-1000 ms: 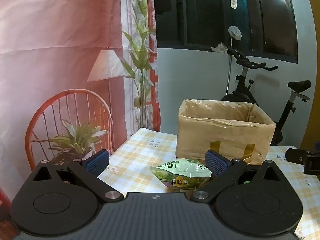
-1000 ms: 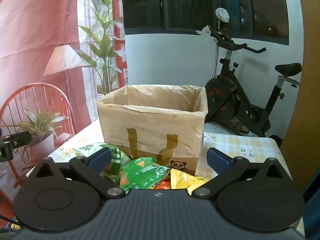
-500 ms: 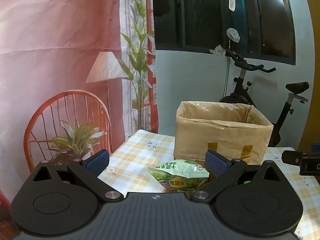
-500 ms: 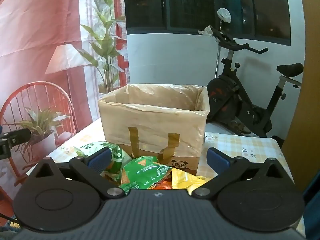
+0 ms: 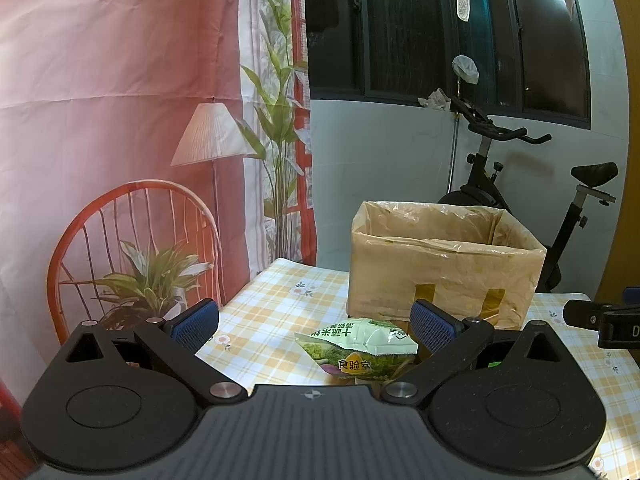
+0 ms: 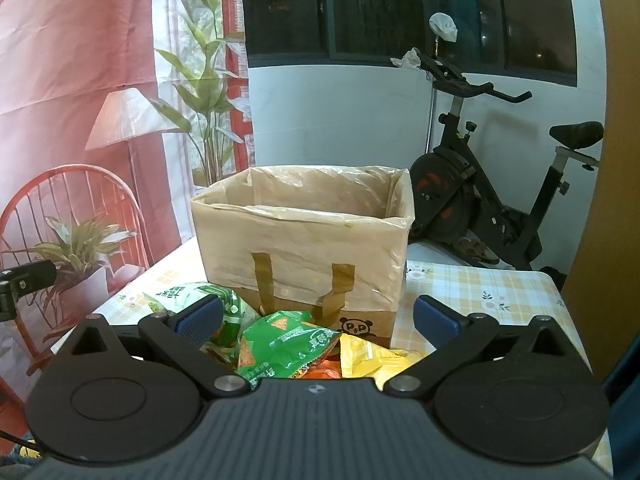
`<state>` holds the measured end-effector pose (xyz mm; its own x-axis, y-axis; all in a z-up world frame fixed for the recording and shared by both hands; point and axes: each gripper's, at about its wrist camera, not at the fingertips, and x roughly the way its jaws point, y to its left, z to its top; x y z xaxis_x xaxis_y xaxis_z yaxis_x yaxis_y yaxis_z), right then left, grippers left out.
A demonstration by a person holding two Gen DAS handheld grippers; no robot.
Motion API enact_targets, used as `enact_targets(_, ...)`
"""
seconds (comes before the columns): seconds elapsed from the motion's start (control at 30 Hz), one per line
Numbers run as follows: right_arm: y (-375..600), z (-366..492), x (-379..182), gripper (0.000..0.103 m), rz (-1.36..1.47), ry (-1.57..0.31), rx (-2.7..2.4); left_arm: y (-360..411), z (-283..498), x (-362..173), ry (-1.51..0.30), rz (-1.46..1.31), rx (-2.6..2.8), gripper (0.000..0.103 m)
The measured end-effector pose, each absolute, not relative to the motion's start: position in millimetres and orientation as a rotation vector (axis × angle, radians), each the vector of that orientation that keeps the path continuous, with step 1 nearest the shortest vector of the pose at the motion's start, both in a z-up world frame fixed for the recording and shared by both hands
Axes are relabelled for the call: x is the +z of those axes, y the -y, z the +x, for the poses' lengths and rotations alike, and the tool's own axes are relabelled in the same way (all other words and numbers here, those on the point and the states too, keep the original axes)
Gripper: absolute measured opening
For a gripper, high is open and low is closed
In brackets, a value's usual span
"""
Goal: Organize snacks
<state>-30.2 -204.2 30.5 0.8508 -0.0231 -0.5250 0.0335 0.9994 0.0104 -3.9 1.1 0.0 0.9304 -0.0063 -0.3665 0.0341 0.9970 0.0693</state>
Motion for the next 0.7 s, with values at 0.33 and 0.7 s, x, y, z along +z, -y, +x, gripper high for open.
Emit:
enact_targets(0.33,204.5,-29.9,30.5,0.103,0.018,-0.554,-0.030,-1.0,-3.8,-2.4,-0.382,0.078,-0.027,0.103)
enact_targets(0.7,206.8,-29.7,29.9,0.103,0.022,-0.555,-0.032,-0.4,-2.3,-1.5,-0.389,0.082,-0.030,0.103)
